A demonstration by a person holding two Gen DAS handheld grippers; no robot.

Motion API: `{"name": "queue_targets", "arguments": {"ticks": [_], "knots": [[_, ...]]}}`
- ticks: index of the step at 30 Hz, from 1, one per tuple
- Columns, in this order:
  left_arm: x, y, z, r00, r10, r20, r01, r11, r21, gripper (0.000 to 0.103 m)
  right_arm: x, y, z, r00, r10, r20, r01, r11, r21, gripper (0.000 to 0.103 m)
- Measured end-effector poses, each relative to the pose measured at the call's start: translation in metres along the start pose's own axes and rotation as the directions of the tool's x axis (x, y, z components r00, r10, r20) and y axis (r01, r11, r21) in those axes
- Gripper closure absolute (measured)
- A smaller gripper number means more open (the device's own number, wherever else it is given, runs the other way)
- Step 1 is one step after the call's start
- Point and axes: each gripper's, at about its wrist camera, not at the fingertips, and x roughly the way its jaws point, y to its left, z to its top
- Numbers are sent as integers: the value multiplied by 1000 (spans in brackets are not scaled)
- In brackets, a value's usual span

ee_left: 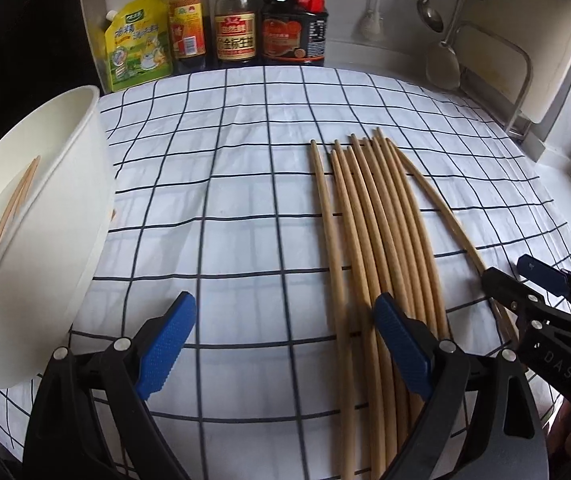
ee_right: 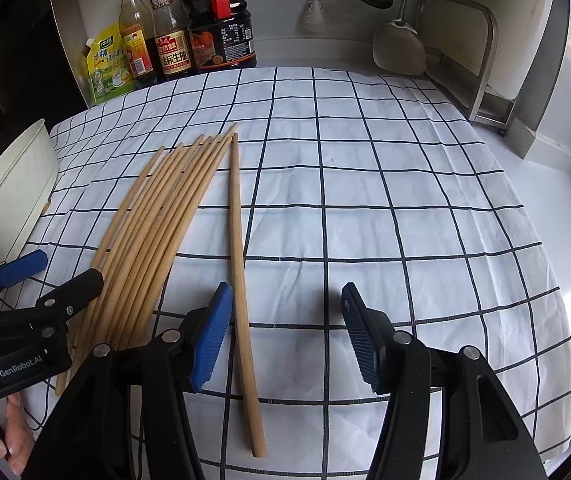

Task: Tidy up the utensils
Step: 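Position the left tool over the chopstick row while the right tool aligns beside it, then close the left tool on one chopstick while the right tool grasps another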

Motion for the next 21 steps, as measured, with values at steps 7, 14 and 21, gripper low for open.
{"name": "queue_targets", "arguments": {"ticks": [7,14,21], "knots": [[0,14,-2,1000,3,-2,-3,999,-37,14,0,2,0,1000,8,8,-8,1000,-7,49],[-4,20,2,1000,18,19,-17,999,-43,14,1,6,0,1000,16,15,-16,1000,-15,49],[0,16,4,999,31,6,-31,999,-20,14,1,5,0,1000,21,16,-21,1000,-10,49]]}}
